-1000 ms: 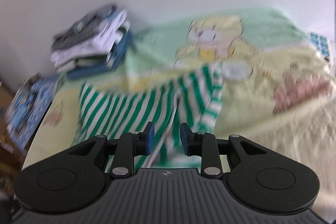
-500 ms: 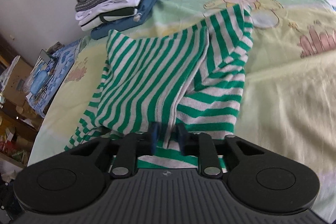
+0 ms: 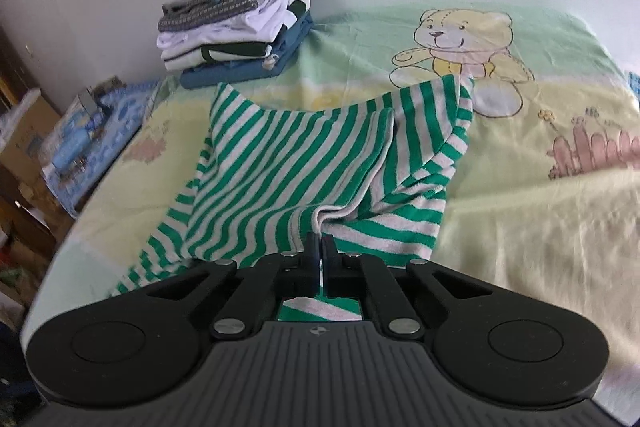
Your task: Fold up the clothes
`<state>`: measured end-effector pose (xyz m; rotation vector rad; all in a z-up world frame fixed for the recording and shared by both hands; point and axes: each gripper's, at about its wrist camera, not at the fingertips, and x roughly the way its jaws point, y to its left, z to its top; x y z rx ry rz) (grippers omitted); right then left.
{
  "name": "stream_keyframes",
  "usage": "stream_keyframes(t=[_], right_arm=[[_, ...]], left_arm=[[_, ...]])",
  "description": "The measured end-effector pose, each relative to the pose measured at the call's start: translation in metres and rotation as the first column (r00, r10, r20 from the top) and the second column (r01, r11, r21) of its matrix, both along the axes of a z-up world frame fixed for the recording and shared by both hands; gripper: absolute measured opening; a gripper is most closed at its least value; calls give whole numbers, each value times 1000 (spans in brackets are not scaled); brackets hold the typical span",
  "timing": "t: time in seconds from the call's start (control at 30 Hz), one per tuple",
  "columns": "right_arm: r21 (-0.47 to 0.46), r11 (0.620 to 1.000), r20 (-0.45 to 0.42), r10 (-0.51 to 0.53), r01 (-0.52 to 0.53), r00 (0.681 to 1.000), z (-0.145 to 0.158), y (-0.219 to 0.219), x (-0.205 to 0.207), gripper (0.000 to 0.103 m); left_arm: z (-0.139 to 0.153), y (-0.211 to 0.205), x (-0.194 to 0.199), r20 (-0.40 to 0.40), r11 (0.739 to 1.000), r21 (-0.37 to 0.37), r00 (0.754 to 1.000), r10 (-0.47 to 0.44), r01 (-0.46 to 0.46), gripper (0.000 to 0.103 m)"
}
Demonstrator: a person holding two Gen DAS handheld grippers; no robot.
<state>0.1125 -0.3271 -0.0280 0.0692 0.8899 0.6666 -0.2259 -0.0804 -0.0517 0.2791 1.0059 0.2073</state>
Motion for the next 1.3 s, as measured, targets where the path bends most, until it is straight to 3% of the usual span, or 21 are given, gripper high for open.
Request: stream_keyframes(t=[0.03, 0.1, 0.27, 0.37, 0.47, 0.53, 0.6, 0.87, 1.17, 1.27, 1.3], right_arm=[[-8, 1000, 0, -4, 4, 1000, -2, 1, 1, 1], [-23, 1000, 0, -12, 12, 1000, -5, 2, 3, 1], [-39, 999, -13, -34, 34, 999, -13, 0, 8, 1], [3, 999, -51, -35, 35, 998, -15, -4, 11, 1], [54, 998, -83, -34, 39, 996, -13, -8, 12, 8], [76, 995, -86, -58, 64, 995, -10, -9, 13, 37], [111, 990, -112, -76, 89, 991, -9, -10, 16, 49], [170, 967, -152, -164, 190, 975, -2, -15, 16, 49], [186, 961, -190, -167, 203, 967, -10, -13, 14, 50], [184, 949, -164, -225, 254, 960, -5, -19, 9, 51], [189, 948, -152, -228, 255, 962, -3, -20, 7, 51]], left_arm=[[0, 0, 3, -5, 1000, -15, 1000, 1, -1, 46], [-2, 0, 8, -31, 999, -40, 1000, -2, 0, 17], [1, 1, 8, -37, 999, -46, 999, 2, -4, 6], [11, -2, 4, -29, 999, -32, 999, -15, 14, 6], [21, -9, 3, -24, 998, -26, 998, -53, 52, 6], [27, -14, 2, -19, 997, -24, 997, -80, 79, 6], [32, -21, 3, -10, 994, -26, 994, -108, 107, 6], [41, -33, 0, -14, 983, -36, 983, -183, 182, 6], [32, -34, 4, -47, 979, -11, 978, -204, 203, 8], [32, -35, 1, -34, 980, 29, 980, -195, 196, 29], [32, -36, 1, -26, 981, 34, 981, -192, 193, 42]])
